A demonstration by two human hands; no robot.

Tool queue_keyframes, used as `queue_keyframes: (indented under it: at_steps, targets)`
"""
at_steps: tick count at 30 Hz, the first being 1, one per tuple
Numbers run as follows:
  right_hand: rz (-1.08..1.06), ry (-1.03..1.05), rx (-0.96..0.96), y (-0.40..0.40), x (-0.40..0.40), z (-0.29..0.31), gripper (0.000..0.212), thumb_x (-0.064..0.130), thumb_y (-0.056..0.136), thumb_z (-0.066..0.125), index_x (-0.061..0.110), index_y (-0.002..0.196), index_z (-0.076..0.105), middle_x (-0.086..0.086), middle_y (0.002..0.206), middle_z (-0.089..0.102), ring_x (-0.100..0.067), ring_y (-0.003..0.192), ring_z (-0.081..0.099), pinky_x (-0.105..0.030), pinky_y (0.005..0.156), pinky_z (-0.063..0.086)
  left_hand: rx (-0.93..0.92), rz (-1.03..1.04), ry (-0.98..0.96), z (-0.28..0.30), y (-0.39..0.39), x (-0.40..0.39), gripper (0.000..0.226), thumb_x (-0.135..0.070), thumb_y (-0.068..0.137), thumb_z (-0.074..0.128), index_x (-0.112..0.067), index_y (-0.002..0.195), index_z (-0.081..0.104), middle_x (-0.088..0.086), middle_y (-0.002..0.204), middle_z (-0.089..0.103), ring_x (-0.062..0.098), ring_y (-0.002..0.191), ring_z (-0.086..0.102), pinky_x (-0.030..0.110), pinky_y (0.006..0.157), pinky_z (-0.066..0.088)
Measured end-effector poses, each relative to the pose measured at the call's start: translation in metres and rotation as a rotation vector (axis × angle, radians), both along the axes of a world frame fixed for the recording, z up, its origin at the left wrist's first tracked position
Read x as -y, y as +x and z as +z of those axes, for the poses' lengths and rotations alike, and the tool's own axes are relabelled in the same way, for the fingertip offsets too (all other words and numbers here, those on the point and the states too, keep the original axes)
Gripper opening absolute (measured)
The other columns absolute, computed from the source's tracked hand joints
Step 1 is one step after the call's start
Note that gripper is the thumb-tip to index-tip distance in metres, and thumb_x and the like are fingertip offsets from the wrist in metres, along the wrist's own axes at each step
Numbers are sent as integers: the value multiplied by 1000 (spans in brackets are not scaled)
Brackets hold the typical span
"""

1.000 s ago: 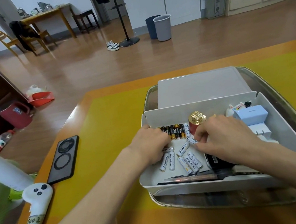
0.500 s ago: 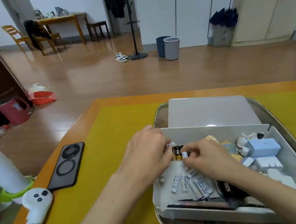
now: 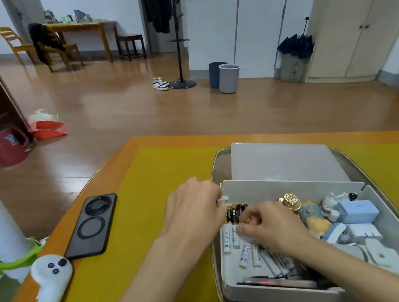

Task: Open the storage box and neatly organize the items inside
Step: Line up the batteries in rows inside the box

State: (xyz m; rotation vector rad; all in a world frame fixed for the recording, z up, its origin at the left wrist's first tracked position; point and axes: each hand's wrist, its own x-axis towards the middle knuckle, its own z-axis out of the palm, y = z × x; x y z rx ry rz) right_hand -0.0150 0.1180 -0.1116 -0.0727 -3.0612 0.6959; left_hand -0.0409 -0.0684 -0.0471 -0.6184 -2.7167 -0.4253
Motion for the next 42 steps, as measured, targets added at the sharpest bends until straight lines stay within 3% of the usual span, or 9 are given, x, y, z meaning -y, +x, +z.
queue_keyframes:
  at_steps: [5, 13, 16, 18, 20, 25, 34, 38, 42]
  targets:
    - [441, 338, 18, 21, -24, 7, 40, 54, 88, 58, 36, 123, 63, 17, 111, 62, -7, 100, 47, -32, 78, 48, 8, -65, -85, -5, 5, -10, 22, -37, 91, 58, -21, 87, 71, 2, 79, 61, 24, 79, 59, 33, 60, 44]
    - [494, 339, -36, 33, -50, 7, 38, 49, 90, 59, 35, 125, 62, 17, 114, 59, -8, 106, 44, -32, 80, 49, 28, -197, -372, -25, 6, -45, 14, -21, 92, 57, -23, 79, 53, 5, 93, 63, 26, 93, 59, 33, 65, 34]
    - [499, 317, -39, 39, -59, 3, 36, 48, 93, 56, 35, 126, 62, 18, 122, 58, -6, 108, 44, -34, 85, 51, 30, -222, -523, -33, 7, -56, 25, -12, 89, 60, -28, 80, 44, 2, 98, 67, 25, 103, 58, 40, 88, 36]
    - [510, 292, -51, 45, -65, 0, 37, 47, 95, 54, 34, 128, 61, 18, 126, 58, -6, 112, 46, -33, 89, 50, 7, -226, -615, -36, 8, -61, 26, -13, 85, 67, -28, 80, 45, -1, 96, 67, 24, 106, 57, 51, 108, 23]
    - [518, 278, -62, 48, -69, -3, 38, 47, 95, 53, 35, 130, 60, 19, 129, 57, -6, 115, 47, -33, 93, 49, -11, -235, -670, -38, 8, -65, 23, -17, 82, 71, -27, 81, 50, -3, 95, 67, 23, 107, 58, 58, 114, 10]
    - [519, 273, -93, 45, -74, 0, 37, 48, 95, 53, 36, 129, 60, 19, 124, 59, -5, 113, 47, -33, 90, 50, 41, -259, -716, -46, 7, -66, 23, -34, 86, 73, -25, 104, 61, -4, 105, 69, 21, 114, 57, 55, 117, 13]
    - [540, 280, -43, 42, -72, 6, 38, 49, 92, 60, 35, 127, 63, 17, 121, 61, -6, 110, 47, -33, 87, 51, 74, -351, -685, -43, -5, -54, 33, -45, 81, 72, -25, 107, 69, -3, 110, 67, 21, 118, 53, 39, 110, 22]
    - [511, 290, -61, 34, -55, 6, 40, 56, 89, 62, 31, 121, 66, 11, 113, 61, -10, 106, 48, -35, 77, 51, 116, -290, -674, -34, -8, -42, 42, -50, 74, 78, -27, 107, 68, -4, 117, 55, 20, 128, 39, 59, 117, 14]
    - [434, 338, -62, 28, -35, 0, 57, 71, 79, 62, 26, 113, 66, 6, 106, 62, -16, 103, 48, -35, 67, 44, 140, -232, -781, -37, -7, -49, 63, -60, 69, 77, -21, 116, 60, 2, 126, 44, 24, 132, 29, 57, 112, 22]
